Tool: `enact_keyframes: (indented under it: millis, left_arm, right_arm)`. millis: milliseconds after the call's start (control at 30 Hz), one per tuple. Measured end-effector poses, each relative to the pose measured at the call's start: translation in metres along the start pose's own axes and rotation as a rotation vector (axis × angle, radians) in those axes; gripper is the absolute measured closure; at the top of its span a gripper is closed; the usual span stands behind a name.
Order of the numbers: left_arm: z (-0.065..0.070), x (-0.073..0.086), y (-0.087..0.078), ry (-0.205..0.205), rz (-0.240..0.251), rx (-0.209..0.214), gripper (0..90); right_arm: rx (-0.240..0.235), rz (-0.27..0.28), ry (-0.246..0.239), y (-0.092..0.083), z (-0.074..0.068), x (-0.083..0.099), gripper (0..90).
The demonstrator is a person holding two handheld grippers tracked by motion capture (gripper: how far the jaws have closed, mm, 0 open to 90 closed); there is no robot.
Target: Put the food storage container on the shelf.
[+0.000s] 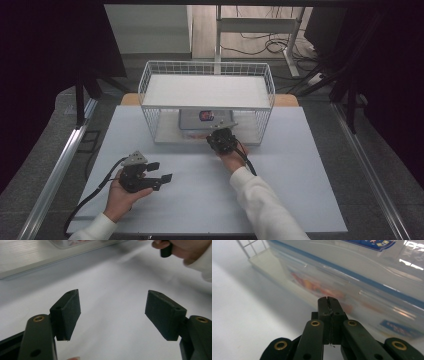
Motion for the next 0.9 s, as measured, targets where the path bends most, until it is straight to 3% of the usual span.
enact_keyframes:
  millis: [200, 233, 267, 467, 633, 667, 733, 767, 900]
  left_arm:
    - [0.002, 0.001, -0.003, 0.006, 0.007, -0.007, 28.1]
    - [0.002, 0.001, -0.003, 0.006, 0.008, -0.008, 28.1]
    - [0.002, 0.001, -0.003, 0.007, 0.006, -0.010, 28.1]
    - [0.006, 0.004, -0.004, 0.015, -0.001, -0.016, 27.9]
    - [0.008, 0.005, -0.004, 0.017, -0.005, -0.018, 27.8]
    - [0.008, 0.005, -0.004, 0.017, -0.006, -0.016, 27.8]
    - [0.007, 0.004, -0.004, 0.010, -0.002, -0.009, 27.8]
    - [0.007, 0.003, -0.003, 0.000, 0.000, -0.005, 27.8]
    - [0.005, 0.001, -0.003, -0.015, 0.005, -0.002, 27.8]
  right_arm:
    - [-0.018, 0.010, -0.066, -0.055, 0.000, 0.018, 89.0]
    - [-0.020, 0.010, -0.064, -0.077, 0.003, 0.030, 89.0]
    - [-0.020, 0.010, -0.064, -0.077, 0.003, 0.030, 89.0]
    - [-0.035, 0.018, -0.032, -0.145, 0.008, 0.076, 88.9]
    - [-0.045, 0.020, 0.012, -0.183, 0.012, 0.109, 86.4]
    - [-0.039, 0.029, 0.017, -0.189, 0.013, 0.115, 78.6]
    - [-0.017, 0.045, 0.023, -0.194, 0.013, 0.120, 44.6]
    - [0.021, 0.046, 0.030, -0.196, 0.013, 0.121, 33.2]
    - [0.027, 0.066, 0.030, -0.200, 0.014, 0.120, 24.6]
Point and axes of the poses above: each handheld gripper's, and its own axes: y roughly forward along the jaws, x roughly out of its underside, z roughly to its right, the point moved 2 cm from there along y, roughly forward along the jaws, and after that the axes turned 7 degrees about -y, right-handed, at the moved point
